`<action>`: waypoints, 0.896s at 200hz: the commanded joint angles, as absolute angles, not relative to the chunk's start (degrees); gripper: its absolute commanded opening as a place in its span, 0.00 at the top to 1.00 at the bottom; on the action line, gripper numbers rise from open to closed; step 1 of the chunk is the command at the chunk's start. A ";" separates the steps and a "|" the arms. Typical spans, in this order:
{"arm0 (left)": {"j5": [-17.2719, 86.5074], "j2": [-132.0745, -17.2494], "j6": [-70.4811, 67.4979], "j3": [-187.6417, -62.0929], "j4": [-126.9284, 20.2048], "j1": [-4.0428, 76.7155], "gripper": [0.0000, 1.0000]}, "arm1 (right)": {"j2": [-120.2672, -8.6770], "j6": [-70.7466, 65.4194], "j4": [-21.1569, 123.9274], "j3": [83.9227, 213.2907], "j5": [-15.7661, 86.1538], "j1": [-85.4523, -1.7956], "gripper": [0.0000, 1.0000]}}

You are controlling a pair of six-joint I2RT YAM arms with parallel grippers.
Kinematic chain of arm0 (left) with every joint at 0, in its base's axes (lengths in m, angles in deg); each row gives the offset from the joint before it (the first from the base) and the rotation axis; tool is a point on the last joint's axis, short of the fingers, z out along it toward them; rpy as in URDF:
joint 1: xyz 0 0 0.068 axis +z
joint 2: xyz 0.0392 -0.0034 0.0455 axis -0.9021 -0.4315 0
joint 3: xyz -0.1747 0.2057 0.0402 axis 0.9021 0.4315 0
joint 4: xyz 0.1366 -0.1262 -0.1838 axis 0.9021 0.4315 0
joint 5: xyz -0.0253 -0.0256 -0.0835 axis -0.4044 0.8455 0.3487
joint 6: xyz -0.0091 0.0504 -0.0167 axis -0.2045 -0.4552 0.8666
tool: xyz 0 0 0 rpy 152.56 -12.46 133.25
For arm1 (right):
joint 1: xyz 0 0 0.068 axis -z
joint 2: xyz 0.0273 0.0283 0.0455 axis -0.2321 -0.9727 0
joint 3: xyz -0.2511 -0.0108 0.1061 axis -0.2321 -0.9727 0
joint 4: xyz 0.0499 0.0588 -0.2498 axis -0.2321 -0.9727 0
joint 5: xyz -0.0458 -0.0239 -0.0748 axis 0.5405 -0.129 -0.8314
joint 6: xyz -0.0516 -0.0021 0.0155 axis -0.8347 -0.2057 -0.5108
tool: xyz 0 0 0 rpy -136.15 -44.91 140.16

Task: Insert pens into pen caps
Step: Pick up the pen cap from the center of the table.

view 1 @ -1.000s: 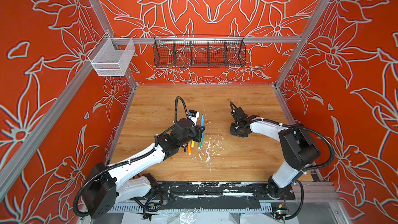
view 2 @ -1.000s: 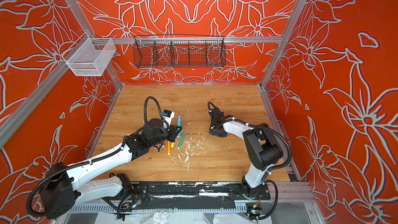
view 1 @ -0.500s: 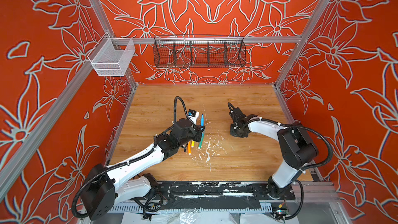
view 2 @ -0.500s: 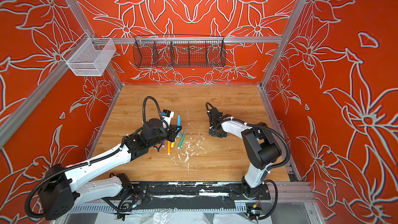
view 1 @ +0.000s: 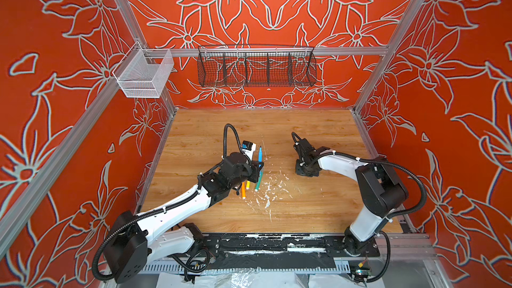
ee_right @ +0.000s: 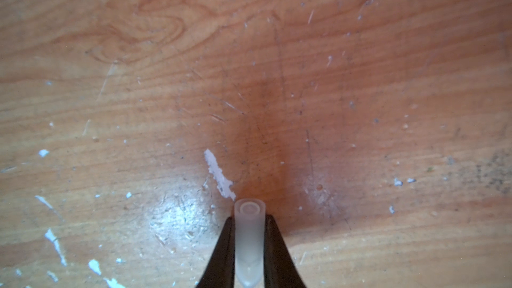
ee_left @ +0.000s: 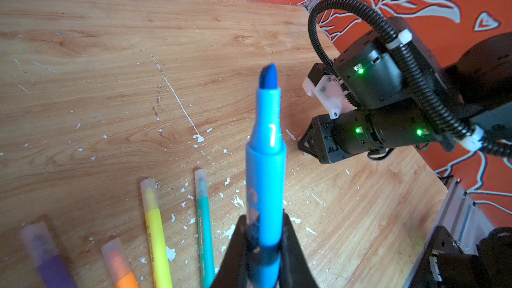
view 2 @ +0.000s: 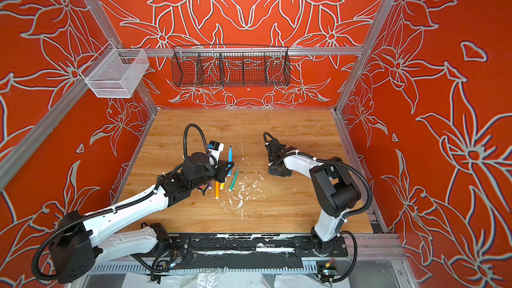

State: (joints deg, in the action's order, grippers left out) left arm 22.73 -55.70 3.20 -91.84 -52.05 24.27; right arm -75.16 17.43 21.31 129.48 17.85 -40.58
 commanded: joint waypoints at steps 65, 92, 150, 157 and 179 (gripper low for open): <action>29.40 -57.07 3.50 -93.70 -54.14 24.36 1.00 | -64.42 19.62 17.44 123.27 18.83 -41.35 0.84; 29.84 -56.36 3.91 -93.18 -54.60 24.36 1.00 | -56.25 23.82 18.40 120.36 21.12 -41.63 0.84; 33.47 -56.57 5.22 -91.99 -57.70 24.39 1.00 | -44.66 34.34 45.20 107.01 25.45 -42.89 0.81; 34.05 -56.84 5.37 -92.02 -57.92 24.34 1.00 | -45.09 34.36 45.25 108.31 25.33 -43.18 0.82; 35.42 -56.93 5.47 -92.10 -58.64 24.36 1.00 | -46.26 33.64 45.68 112.29 24.80 -44.29 0.83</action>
State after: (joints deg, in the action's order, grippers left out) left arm 32.45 -56.60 4.75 -91.84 -55.70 24.27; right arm -45.87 31.28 38.69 107.93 24.15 -43.07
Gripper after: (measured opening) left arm 0.144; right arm 0.180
